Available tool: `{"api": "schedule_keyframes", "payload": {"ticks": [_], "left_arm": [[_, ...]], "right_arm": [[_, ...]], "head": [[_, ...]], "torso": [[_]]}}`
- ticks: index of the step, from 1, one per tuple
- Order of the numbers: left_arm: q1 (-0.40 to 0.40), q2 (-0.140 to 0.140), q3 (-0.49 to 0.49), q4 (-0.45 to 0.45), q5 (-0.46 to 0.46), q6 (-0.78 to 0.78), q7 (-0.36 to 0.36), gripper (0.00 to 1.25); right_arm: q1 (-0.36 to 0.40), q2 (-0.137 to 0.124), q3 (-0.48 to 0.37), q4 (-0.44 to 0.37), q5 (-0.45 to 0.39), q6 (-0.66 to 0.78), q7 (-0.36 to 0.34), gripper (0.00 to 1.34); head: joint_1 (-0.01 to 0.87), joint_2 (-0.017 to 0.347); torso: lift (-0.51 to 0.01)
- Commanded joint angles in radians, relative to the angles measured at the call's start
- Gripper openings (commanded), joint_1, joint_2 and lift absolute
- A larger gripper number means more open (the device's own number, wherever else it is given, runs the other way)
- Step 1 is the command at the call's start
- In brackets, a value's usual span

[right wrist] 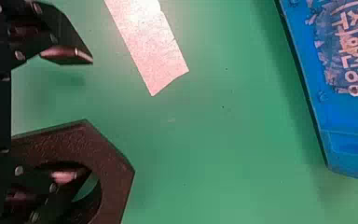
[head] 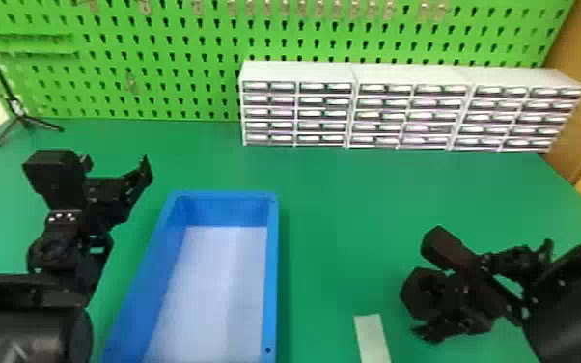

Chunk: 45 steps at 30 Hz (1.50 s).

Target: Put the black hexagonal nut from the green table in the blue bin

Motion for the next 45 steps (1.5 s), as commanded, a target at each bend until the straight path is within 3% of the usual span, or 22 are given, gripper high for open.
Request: {"api": "schedule_keyframes", "payload": {"ticks": [1,5,7,23,45], "left_arm": [[0.000,0.000,-0.001,0.001,0.000,0.000,0.001,0.95],[-0.003,0.000,-0.003,0.000,0.000,0.000,0.001,0.95],[-0.005,0.000,-0.003,0.000,-0.002,0.000,0.000,0.95],[-0.005,0.000,-0.006,0.001,-0.005,0.000,0.000,0.95],[0.000,0.000,-0.006,0.001,-0.002,0.000,0.001,0.95]], "right_arm": [[0.000,-0.004,-0.007,-0.001,-0.005,0.000,0.000,0.63],[-0.003,-0.009,-0.008,-0.001,-0.005,0.000,0.000,0.41],[-0.003,-0.010,-0.008,-0.005,0.002,0.003,0.000,0.37],[-0.011,-0.020,-0.005,-0.008,0.005,0.003,0.000,0.37],[-0.068,-0.040,-0.085,-0.035,-0.130,0.052,0.029,0.37]], "head": [[0.683,0.028],[0.683,0.028],[0.683,0.028],[0.683,0.028],[0.683,0.028]], "torso": [[-0.096],[-0.096],[-0.096],[-0.096],[-0.096]]}}
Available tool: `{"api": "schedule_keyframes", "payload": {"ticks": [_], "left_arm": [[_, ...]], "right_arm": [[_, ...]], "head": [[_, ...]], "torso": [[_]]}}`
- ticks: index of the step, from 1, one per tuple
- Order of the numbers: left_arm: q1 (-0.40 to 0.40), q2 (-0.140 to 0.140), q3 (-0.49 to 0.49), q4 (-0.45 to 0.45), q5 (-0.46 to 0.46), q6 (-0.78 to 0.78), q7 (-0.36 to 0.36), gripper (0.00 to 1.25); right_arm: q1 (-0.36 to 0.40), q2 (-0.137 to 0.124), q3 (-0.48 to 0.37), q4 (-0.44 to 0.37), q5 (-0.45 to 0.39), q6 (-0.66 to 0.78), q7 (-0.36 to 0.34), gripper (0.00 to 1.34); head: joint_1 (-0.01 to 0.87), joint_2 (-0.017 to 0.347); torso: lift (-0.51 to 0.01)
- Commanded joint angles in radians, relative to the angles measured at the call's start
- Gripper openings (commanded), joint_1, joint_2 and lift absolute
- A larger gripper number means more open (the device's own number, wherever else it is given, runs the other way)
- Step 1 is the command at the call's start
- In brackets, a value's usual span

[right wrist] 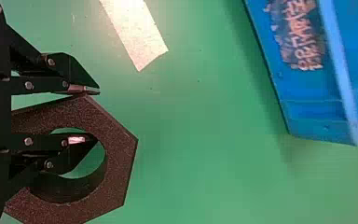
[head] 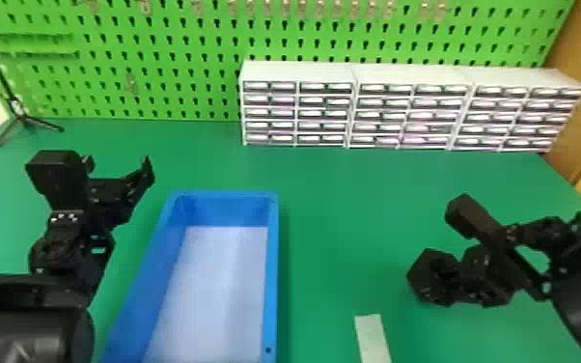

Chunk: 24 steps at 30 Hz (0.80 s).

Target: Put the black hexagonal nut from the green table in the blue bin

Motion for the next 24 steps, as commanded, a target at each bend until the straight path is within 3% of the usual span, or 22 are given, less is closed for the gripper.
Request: {"api": "schedule_keyframes", "payload": {"ticks": [1,15,19,24], "left_arm": [[0.000,0.000,-0.002,0.000,0.000,0.000,0.001,0.95],[-0.008,0.000,-0.005,0.000,-0.006,0.002,0.001,0.95],[-0.011,0.000,-0.008,0.003,-0.006,0.000,0.001,0.95],[-0.014,0.000,-0.012,0.008,-0.006,0.002,0.001,0.95]], "right_arm": [[-0.021,-0.004,-0.015,-0.001,-0.052,0.010,0.000,0.37],[-0.134,0.000,0.017,-0.003,-0.299,0.024,-0.006,0.37],[-0.174,0.014,0.043,0.000,-0.382,0.024,-0.024,0.37],[-0.229,0.042,0.094,0.008,-0.415,0.024,-0.026,0.37]], "head": [[0.683,0.028],[0.683,0.028],[0.683,0.028],[0.683,0.028]], "torso": [[-0.096],[-0.096],[-0.096],[-0.096]]}}
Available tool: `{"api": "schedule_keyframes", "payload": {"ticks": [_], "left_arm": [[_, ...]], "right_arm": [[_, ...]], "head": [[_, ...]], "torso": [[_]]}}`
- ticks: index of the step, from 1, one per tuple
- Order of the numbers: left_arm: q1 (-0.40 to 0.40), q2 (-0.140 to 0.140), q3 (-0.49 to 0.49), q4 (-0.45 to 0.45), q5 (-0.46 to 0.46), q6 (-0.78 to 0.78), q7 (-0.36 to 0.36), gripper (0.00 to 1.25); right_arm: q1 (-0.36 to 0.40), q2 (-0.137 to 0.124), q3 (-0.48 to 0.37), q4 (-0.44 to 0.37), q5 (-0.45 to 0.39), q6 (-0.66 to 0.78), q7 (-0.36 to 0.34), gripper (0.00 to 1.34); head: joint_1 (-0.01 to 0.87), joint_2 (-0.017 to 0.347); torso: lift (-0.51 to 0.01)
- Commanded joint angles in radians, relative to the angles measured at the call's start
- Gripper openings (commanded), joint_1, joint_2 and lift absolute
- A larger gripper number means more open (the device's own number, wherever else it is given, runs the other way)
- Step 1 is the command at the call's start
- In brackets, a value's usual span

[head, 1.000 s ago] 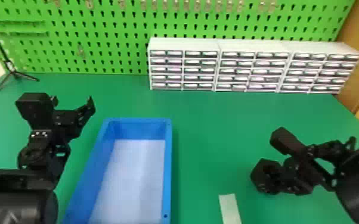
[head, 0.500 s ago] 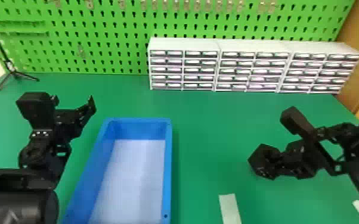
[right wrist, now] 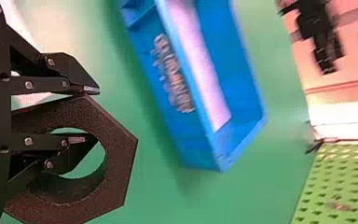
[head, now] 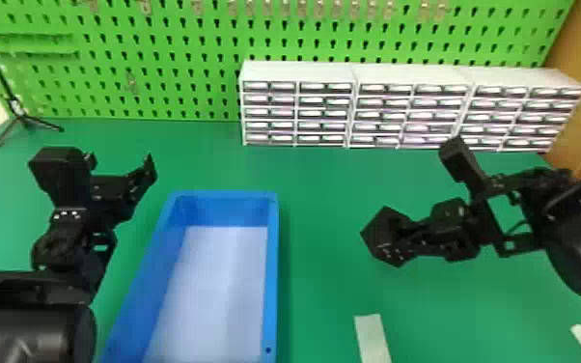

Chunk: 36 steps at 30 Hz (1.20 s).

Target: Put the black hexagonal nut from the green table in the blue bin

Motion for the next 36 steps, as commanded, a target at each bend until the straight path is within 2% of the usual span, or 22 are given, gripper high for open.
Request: {"api": "schedule_keyframes", "payload": {"ticks": [1,4,10,21,31,36], "left_arm": [[-0.002,0.000,-0.005,0.005,0.000,-0.001,0.001,0.95],[-0.004,0.000,-0.010,0.008,0.002,-0.001,0.001,0.95],[-0.006,0.000,-0.013,0.010,0.005,-0.001,0.001,0.95],[-0.006,0.000,-0.013,0.013,0.006,-0.001,0.001,0.95],[-0.007,0.000,-0.014,0.013,0.006,-0.001,0.001,0.95],[-0.004,0.000,-0.010,0.013,0.012,-0.001,0.001,0.95]], "right_arm": [[-0.055,0.030,0.050,0.007,-0.030,0.000,0.000,0.37],[-0.075,0.051,0.073,0.017,-0.044,-0.009,-0.003,0.37],[-0.112,0.119,0.106,0.045,-0.062,-0.023,-0.013,0.37],[-0.173,0.212,0.175,0.103,-0.062,-0.069,-0.020,0.37],[-0.198,0.335,0.206,0.149,0.033,-0.113,-0.020,0.37],[-0.236,0.367,0.275,0.200,0.044,-0.155,-0.020,0.37]], "head": [[0.683,0.028],[0.683,0.028],[0.683,0.028],[0.683,0.028],[0.683,0.028],[0.683,0.028]], "torso": [[-0.096],[-0.096],[-0.096],[-0.096],[-0.096],[-0.096]]}}
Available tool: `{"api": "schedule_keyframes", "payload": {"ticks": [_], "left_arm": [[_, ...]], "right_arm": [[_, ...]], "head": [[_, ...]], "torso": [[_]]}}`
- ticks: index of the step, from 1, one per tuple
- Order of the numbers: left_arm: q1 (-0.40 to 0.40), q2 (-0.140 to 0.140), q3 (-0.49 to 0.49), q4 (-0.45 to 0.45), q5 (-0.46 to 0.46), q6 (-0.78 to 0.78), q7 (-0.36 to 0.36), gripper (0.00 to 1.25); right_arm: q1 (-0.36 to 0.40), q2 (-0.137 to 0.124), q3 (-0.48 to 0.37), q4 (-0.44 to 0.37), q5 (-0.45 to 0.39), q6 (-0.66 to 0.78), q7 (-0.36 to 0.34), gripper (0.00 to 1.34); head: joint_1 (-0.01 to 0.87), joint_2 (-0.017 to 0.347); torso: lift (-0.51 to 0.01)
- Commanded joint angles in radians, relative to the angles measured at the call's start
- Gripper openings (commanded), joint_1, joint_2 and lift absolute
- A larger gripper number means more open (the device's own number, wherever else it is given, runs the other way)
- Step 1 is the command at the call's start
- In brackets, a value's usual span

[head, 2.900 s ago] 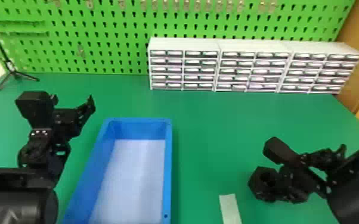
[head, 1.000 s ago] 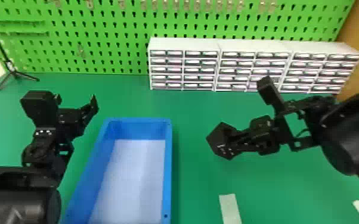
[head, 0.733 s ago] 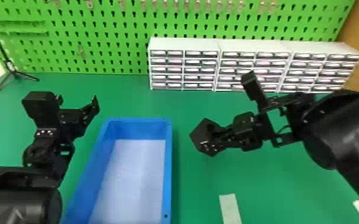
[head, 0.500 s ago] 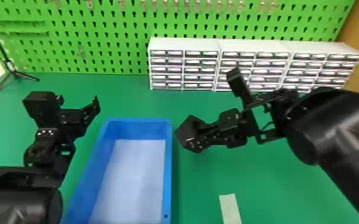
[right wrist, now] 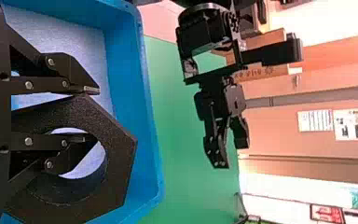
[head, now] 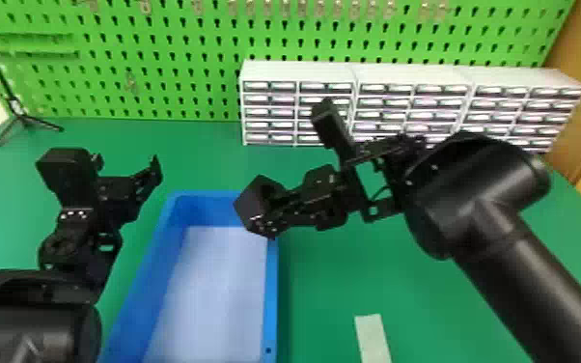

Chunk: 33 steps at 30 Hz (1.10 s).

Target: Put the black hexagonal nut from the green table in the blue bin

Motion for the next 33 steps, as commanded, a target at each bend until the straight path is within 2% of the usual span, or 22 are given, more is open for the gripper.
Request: {"api": "schedule_keyframes", "payload": {"ticks": [1,12,24,33], "left_arm": [[0.002,0.000,0.004,0.000,0.003,0.000,0.000,0.95],[0.000,0.000,0.004,0.001,0.001,0.000,0.000,0.95],[-0.001,0.000,0.004,0.003,0.003,0.000,0.000,0.95],[-0.001,0.000,0.005,0.003,0.003,-0.002,0.000,0.95]], "right_arm": [[-0.034,0.032,0.063,0.046,0.016,-0.040,0.000,0.37],[-0.096,0.043,0.187,0.083,0.033,-0.100,-0.037,0.37],[-0.159,0.038,0.332,0.129,-0.046,-0.164,-0.136,0.37],[-0.167,0.029,0.351,0.133,-0.076,-0.172,-0.152,0.37]], "head": [[0.683,0.028],[0.683,0.028],[0.683,0.028],[0.683,0.028]], "torso": [[-0.096],[-0.096],[-0.096],[-0.096]]}}
